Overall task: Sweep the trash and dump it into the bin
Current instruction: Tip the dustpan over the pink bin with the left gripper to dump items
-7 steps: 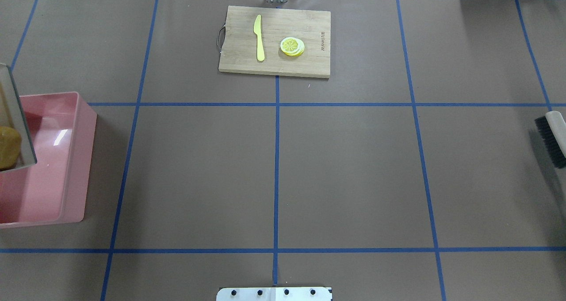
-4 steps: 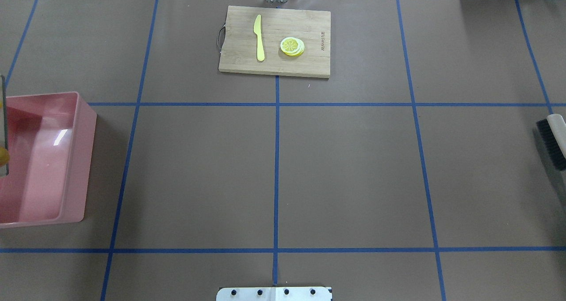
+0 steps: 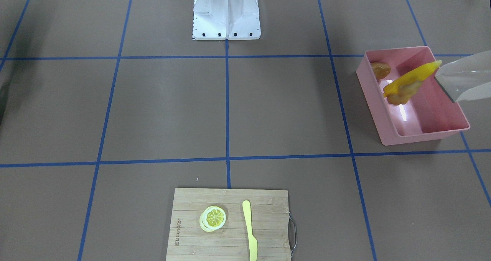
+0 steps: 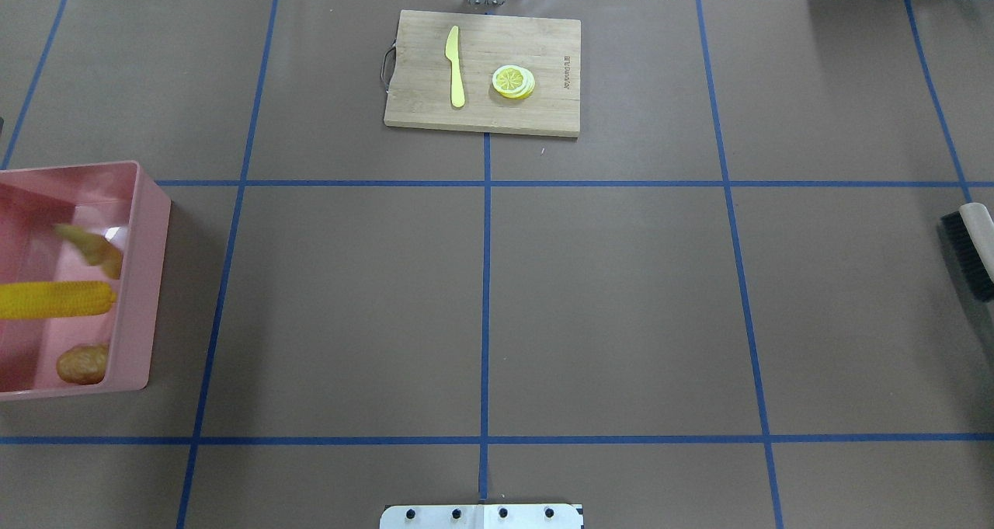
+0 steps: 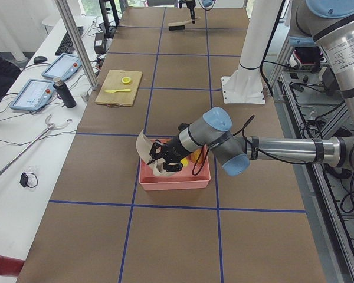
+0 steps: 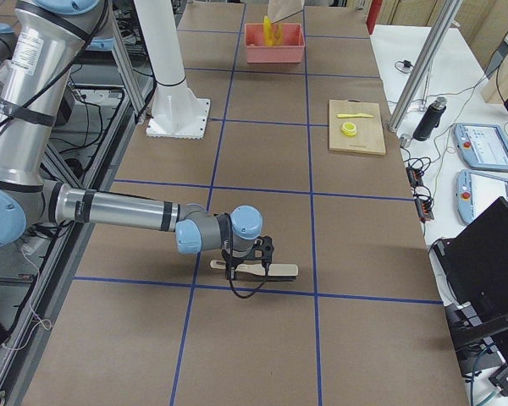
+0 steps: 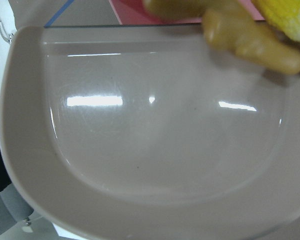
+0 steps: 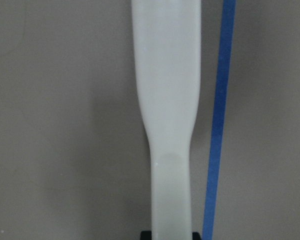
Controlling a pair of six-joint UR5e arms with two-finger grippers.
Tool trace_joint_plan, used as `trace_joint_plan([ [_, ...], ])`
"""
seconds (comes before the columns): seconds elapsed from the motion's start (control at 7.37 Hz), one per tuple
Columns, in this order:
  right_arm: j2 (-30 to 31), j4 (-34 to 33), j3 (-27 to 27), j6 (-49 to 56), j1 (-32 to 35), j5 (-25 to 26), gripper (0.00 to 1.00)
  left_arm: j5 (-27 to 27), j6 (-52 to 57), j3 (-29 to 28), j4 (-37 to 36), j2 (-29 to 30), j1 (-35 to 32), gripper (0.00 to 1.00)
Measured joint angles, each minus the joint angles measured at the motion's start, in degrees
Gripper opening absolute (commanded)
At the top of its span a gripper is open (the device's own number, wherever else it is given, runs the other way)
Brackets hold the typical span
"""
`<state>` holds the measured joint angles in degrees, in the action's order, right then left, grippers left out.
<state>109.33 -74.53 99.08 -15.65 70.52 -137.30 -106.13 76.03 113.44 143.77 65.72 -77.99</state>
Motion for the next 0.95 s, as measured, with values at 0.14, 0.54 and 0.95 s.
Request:
trace_joint_plan([
  [0.14,-0.04,0.0,-0.13,0.0,0.0,-0.06,0.0,0.01,0.34,0.02,0.12,0.23,-0.02,0.0],
  [0.54,-0.16,0.08,-0.57,0.0,-0.02,-0.16,0.11,-9.25,-13.19,-0.01,-2.25,0.95,0.15,0.0],
  [0.95,-0.51,0.09,-0.71,-0.01,-0.06,-0.13,0.6,-19.59,-34.04,-0.31,-3.21,4.0,1.28,0.0],
])
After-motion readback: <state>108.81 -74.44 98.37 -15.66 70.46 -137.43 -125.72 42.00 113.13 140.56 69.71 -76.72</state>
